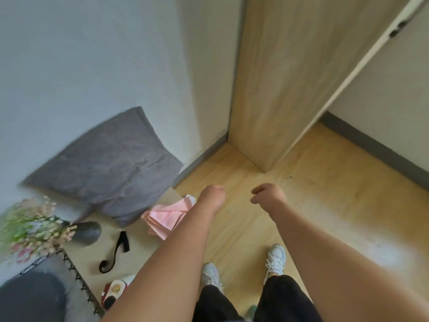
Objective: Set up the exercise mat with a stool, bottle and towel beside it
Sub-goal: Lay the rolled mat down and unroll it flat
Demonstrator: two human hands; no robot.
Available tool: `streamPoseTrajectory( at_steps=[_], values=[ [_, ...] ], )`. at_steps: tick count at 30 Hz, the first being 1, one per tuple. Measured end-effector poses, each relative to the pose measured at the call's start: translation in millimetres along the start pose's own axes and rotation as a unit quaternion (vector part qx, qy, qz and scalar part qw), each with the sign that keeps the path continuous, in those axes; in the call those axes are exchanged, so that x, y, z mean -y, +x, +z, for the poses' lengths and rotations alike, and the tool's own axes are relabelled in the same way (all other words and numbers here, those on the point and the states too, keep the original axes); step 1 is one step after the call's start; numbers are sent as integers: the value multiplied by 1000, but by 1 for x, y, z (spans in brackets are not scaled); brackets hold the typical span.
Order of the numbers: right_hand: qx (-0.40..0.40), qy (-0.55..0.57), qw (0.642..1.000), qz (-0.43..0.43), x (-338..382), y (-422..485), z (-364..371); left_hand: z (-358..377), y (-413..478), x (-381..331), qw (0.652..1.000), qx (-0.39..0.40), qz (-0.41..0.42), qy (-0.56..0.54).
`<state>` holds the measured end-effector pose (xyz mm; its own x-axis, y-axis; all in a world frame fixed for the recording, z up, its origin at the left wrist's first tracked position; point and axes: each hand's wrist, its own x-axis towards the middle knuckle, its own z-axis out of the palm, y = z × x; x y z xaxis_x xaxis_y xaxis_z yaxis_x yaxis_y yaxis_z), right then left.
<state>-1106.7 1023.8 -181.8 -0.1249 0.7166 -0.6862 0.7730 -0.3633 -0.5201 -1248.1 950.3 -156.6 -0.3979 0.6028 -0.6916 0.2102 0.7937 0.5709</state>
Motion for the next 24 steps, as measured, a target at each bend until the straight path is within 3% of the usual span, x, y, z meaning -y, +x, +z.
streamPoseTrajectory(
  at_steps=[6,11,14,21,24],
  values=[
    [-34,64,994,78,-79,9,-111,111,-1,-83,994,76,51,65],
    [-80,67,986,131,-175,21,-220,244,-14,-159,977,127,87,146],
    [-83,61,981,163,-240,20,-288,330,-33,-204,958,159,117,210],
    [-110,200,947,226,-370,3,-396,477,-78,-272,905,210,203,311],
    [-164,217,924,268,-413,-4,-423,527,-93,-295,873,236,237,355]
  ],
)
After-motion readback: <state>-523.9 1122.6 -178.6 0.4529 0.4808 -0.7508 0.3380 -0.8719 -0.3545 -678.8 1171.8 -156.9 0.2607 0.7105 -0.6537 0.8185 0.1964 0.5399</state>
